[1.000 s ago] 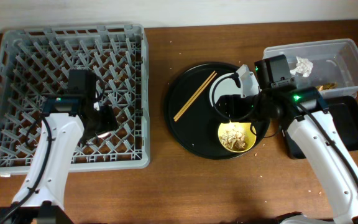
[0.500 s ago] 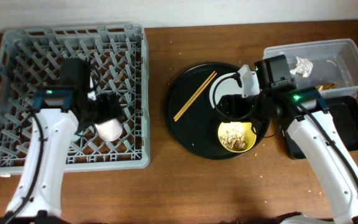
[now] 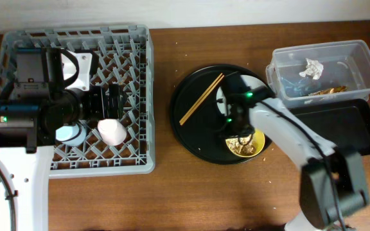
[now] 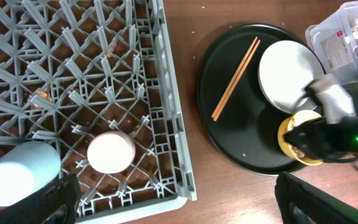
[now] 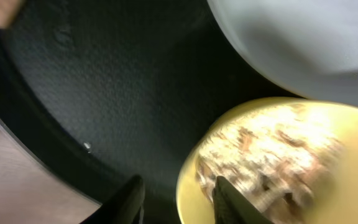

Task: Sort waste into correct bins and load items into the dishwasher rack
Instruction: 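Lift the yellow bowl with the right gripper and tip scraps onto the black tray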

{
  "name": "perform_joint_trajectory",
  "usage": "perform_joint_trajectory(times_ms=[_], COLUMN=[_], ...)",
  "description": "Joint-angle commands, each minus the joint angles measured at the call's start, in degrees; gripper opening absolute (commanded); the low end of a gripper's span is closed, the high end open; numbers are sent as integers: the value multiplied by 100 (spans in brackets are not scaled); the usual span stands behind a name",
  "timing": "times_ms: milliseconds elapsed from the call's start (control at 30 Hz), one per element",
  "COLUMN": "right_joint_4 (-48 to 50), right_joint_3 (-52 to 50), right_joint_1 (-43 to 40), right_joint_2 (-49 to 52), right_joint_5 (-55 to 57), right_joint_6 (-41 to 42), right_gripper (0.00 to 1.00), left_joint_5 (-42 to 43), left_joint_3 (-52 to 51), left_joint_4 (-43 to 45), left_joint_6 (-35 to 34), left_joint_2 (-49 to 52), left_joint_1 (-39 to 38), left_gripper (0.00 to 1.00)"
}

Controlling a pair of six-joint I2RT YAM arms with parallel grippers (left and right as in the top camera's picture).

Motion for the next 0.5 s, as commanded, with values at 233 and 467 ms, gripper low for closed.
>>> perform_joint_trajectory(times_ms=[233, 467], right_joint_4=[-26, -37], right_joint_3=[9, 7], right_joint_1=[-4, -2752], right_joint_2=[-109, -1561], right_joint_5=[291, -2365], right_joint_6=[557, -710], right_gripper=[4, 4], left_joint_5=[81, 81], left_joint_3=[44, 46], left_joint_4=[-17, -15], left_joint_6=[129, 129], left_joint_2=[9, 9], left_joint_1=[4, 4], left_gripper=[99, 99])
